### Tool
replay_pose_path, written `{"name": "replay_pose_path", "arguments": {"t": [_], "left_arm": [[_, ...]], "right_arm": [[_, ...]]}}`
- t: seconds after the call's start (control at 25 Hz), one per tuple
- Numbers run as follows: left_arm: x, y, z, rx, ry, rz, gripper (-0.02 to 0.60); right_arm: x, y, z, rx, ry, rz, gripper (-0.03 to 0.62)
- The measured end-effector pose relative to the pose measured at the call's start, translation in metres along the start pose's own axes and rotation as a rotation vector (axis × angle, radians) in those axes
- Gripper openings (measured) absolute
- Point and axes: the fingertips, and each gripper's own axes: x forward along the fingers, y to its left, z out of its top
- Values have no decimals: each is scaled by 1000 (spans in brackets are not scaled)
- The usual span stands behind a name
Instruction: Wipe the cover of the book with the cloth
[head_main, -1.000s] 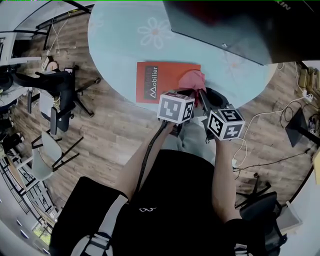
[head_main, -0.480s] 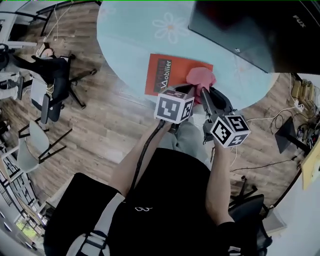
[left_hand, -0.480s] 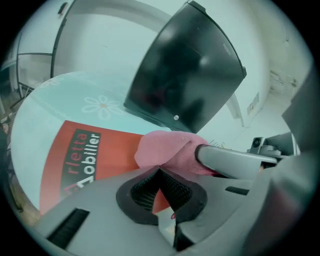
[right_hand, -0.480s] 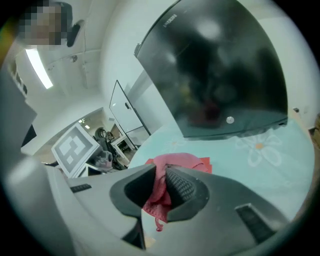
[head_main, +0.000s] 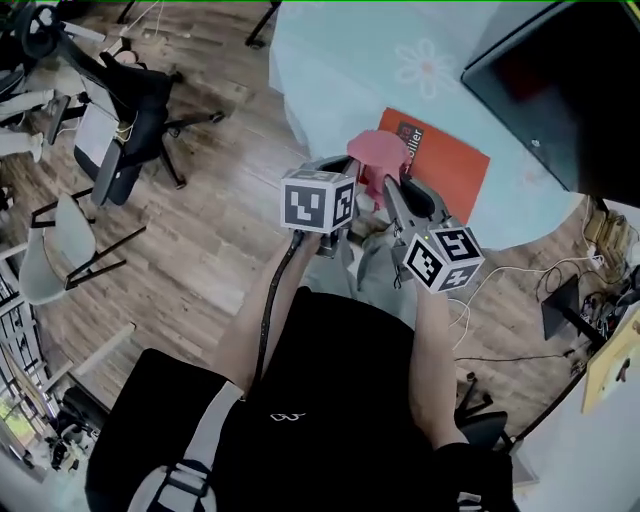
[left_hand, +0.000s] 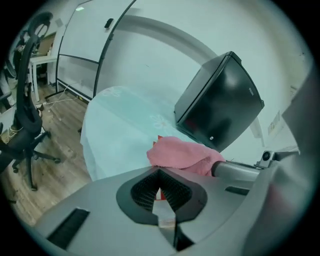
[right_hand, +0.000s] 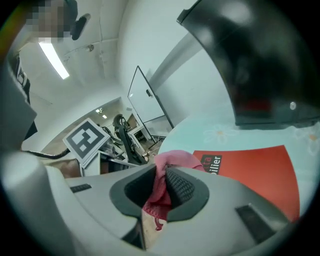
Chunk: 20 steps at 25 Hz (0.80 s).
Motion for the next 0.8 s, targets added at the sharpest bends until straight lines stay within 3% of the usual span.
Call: {"name": "replay_pose_path", "arguments": {"t": [0.32,0.48,0.8], "left_arm": [[7,8,-30,-34,59,-63,14],[16,-9,-42,-8,89,-97,14],[25,-24,-44,15,123,-97,14]], "right_arm": [[26,4,-35,1,130,-64,63],[23,-3,-43,26,147,-83,63],[10,-19,-46,59,123,-114,63]]}}
